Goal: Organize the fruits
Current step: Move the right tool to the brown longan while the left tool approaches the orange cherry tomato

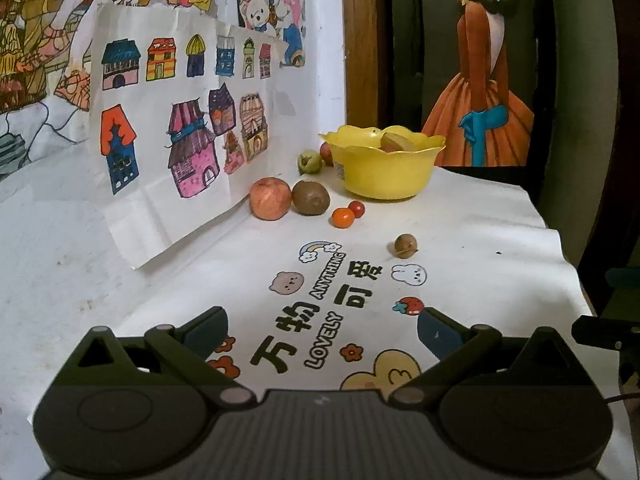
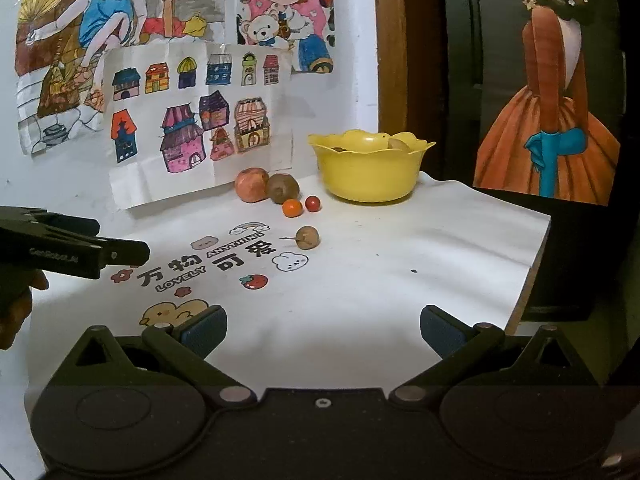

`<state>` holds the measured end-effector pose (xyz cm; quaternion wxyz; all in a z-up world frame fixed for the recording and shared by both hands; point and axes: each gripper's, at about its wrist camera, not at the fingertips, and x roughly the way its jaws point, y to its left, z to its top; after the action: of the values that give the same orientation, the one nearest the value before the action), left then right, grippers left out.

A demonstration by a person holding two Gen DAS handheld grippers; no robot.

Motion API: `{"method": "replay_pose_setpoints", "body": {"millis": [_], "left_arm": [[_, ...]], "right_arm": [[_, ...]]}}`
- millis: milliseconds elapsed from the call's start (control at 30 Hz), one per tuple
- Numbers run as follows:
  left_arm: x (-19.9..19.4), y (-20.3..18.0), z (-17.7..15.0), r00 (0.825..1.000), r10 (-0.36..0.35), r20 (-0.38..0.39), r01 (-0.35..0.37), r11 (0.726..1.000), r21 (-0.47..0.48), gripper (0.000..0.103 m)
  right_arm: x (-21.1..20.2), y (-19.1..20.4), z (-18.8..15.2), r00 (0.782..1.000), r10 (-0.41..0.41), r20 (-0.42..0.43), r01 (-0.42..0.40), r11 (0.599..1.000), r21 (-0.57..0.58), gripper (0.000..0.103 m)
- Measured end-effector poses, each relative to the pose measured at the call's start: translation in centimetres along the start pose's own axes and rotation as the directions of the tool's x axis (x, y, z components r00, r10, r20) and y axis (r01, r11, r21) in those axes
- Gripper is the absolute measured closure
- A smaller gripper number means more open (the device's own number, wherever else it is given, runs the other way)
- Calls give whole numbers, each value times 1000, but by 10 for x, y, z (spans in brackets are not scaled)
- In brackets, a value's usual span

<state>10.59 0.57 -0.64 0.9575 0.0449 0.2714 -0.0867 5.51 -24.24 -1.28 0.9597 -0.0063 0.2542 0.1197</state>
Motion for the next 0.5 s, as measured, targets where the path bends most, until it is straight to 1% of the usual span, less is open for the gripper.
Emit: {"method": "replay_pose_setpoints", "body": {"millis": [400, 500], "left_arm": [[17, 10, 12, 1000, 23, -13, -23, 1000, -12, 0], [24, 13, 16, 1000, 27, -16, -28, 1000, -14, 0]], "right_arm": [[17, 0, 10, 999, 28, 15, -28, 1000, -4, 1], [26, -1, 12, 999, 32, 5, -32, 999, -10, 1]]}}
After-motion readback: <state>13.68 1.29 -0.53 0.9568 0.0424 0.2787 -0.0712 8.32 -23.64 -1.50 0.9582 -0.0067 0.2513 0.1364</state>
